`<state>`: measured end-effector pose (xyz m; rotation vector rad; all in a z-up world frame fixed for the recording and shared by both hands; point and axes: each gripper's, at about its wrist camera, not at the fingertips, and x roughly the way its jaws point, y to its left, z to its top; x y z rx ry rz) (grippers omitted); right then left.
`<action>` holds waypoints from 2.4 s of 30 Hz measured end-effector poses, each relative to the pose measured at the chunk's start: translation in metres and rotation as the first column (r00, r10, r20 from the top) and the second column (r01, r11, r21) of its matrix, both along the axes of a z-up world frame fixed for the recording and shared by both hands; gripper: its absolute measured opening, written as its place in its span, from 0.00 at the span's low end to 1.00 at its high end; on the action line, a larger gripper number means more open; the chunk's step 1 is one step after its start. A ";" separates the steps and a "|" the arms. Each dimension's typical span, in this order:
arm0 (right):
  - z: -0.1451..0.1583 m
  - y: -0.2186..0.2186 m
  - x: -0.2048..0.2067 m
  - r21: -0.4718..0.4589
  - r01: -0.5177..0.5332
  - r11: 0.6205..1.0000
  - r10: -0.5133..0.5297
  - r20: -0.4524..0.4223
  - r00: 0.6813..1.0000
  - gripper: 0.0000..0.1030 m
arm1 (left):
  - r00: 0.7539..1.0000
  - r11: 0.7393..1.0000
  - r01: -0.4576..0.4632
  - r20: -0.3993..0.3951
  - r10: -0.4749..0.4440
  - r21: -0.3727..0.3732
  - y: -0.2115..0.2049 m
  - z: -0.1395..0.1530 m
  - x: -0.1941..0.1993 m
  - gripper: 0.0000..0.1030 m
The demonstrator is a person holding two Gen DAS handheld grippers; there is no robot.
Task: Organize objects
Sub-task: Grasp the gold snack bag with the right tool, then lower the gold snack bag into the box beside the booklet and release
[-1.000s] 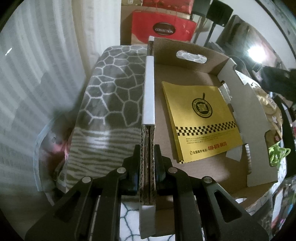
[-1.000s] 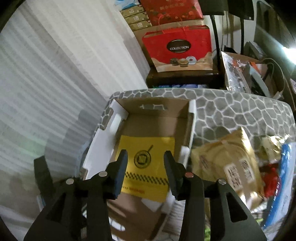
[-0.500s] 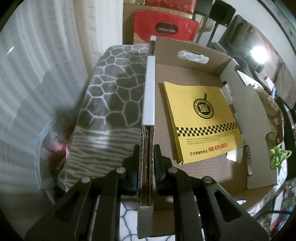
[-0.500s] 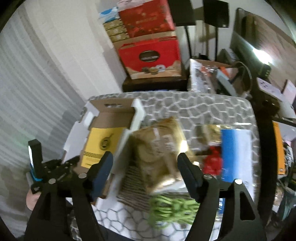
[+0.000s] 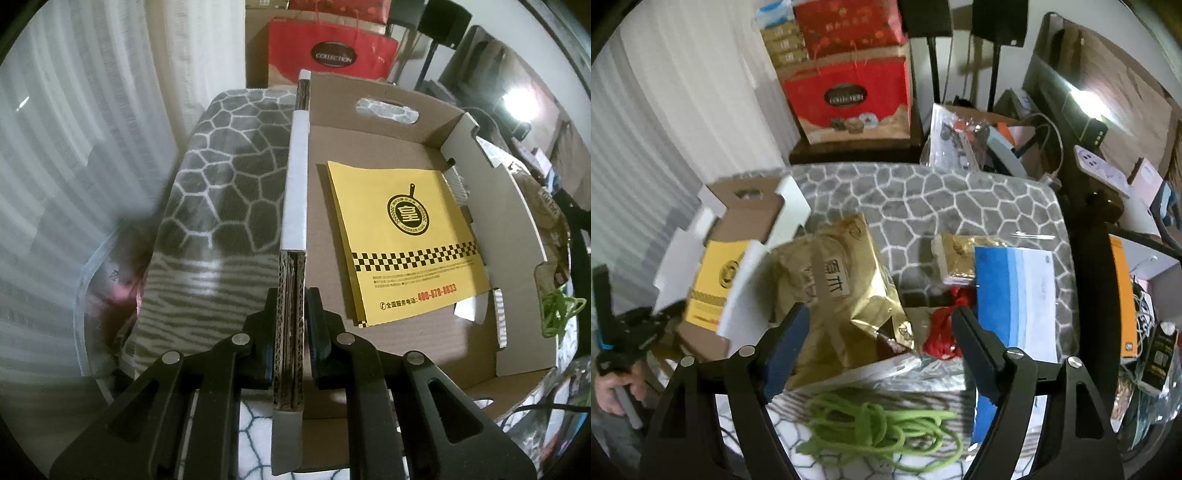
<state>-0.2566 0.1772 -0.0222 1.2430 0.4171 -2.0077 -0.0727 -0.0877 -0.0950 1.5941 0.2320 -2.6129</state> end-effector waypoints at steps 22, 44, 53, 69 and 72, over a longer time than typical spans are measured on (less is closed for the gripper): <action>-0.017 -0.002 -0.036 -0.136 0.107 0.985 -0.077 0.211 0.975 0.05 | 1.000 1.000 -0.005 0.004 0.005 -0.005 0.000 0.000 -0.002 0.12; 0.083 -0.065 0.004 -0.213 -0.037 0.976 0.038 0.001 0.999 0.03 | 1.000 1.000 -0.005 0.003 0.005 0.001 -0.002 0.001 -0.002 0.12; 0.103 -0.104 0.019 -0.278 -0.160 0.947 0.174 0.026 0.984 0.03 | 1.000 1.000 -0.005 0.001 0.005 0.009 -0.002 0.001 -0.002 0.12; 0.026 -0.208 0.071 -0.108 -0.479 0.871 0.474 -0.063 0.878 0.03 | 1.000 1.000 -0.007 -0.002 0.007 0.019 -0.001 0.001 -0.004 0.12; 0.017 -0.215 0.068 -0.070 -0.502 0.862 0.496 -0.084 0.864 0.04 | 1.000 1.000 -0.008 -0.003 0.009 0.020 -0.001 0.001 -0.003 0.12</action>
